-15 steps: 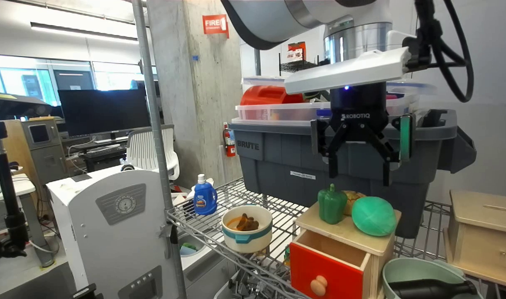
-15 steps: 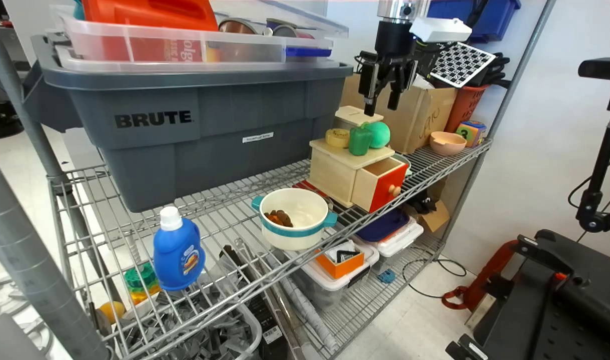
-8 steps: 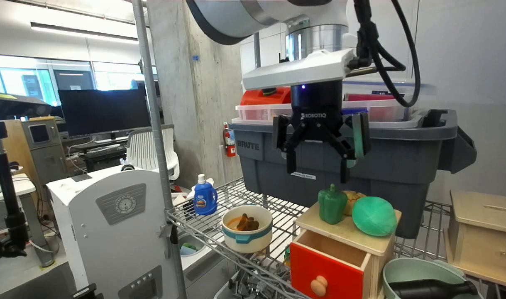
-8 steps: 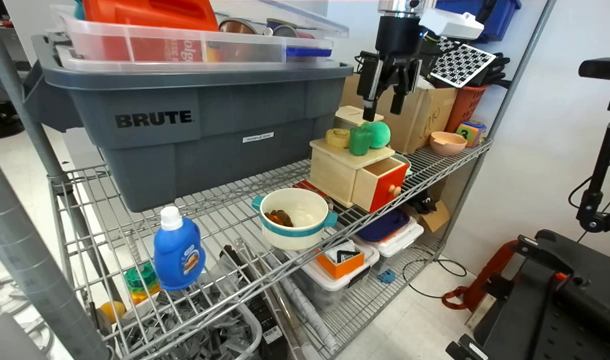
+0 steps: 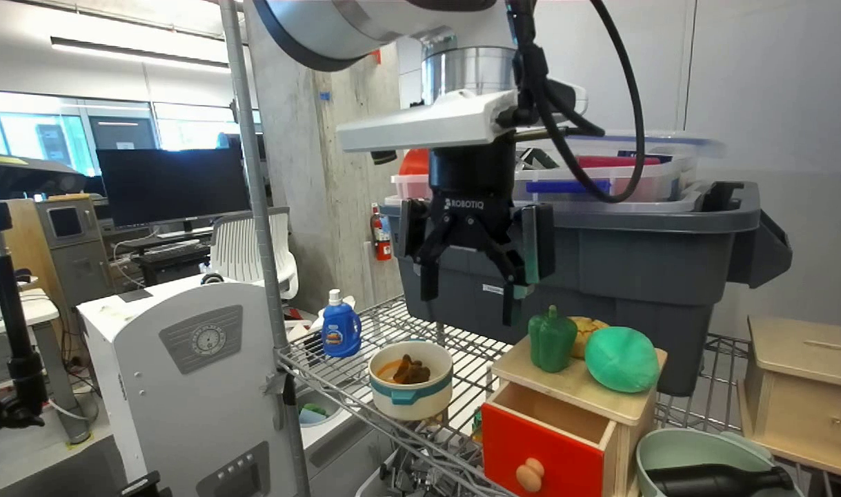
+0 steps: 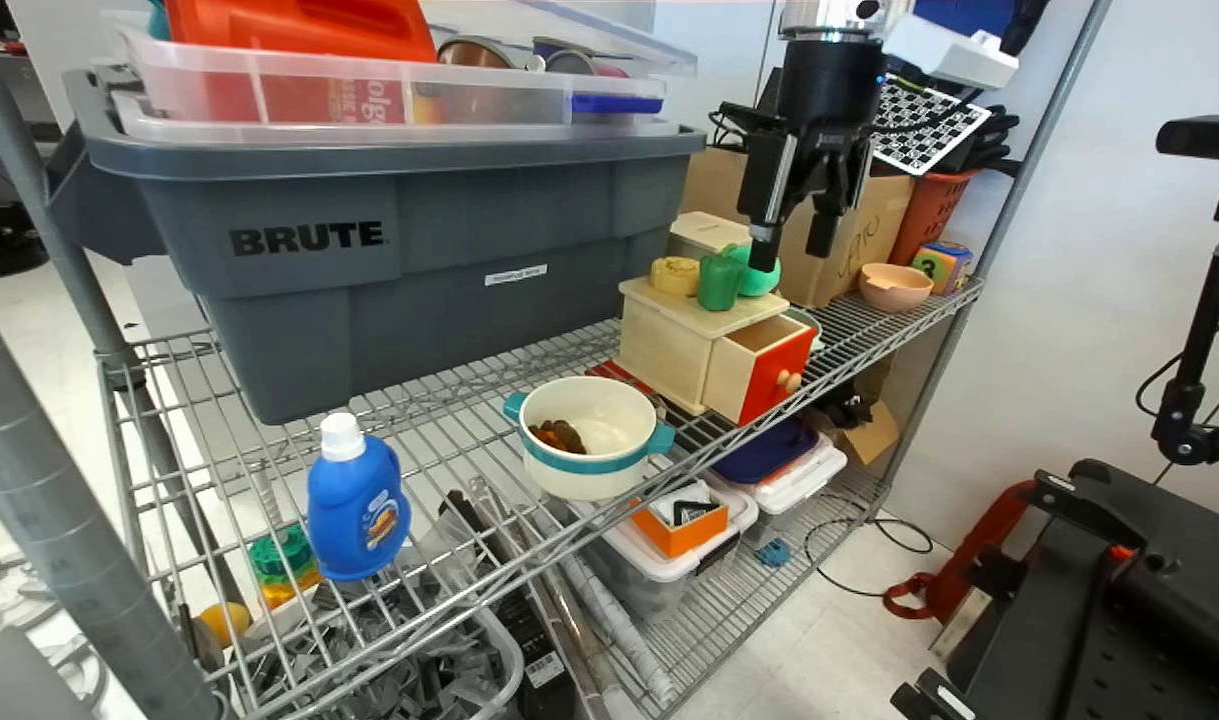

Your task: Put the turquoise object in the pot on top of the chest drawer

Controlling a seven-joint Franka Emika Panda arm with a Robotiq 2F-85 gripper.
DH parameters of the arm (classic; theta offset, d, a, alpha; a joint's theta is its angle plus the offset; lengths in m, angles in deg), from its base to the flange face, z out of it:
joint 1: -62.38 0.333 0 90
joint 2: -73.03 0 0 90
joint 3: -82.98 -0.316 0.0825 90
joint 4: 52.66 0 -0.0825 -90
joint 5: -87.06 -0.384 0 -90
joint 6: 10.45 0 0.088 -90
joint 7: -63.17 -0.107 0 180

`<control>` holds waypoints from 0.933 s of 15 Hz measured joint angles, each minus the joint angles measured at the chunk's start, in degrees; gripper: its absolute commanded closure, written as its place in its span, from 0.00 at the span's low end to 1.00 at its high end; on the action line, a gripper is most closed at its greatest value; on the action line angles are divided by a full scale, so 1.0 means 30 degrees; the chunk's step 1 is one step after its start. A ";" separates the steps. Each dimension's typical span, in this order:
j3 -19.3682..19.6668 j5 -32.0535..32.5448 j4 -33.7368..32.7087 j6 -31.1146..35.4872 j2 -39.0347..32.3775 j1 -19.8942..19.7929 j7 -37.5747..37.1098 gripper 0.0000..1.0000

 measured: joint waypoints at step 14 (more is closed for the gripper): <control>-0.0873 -0.0028 1.2011 0.3255 0.9091 0.2637 -0.2763 0.00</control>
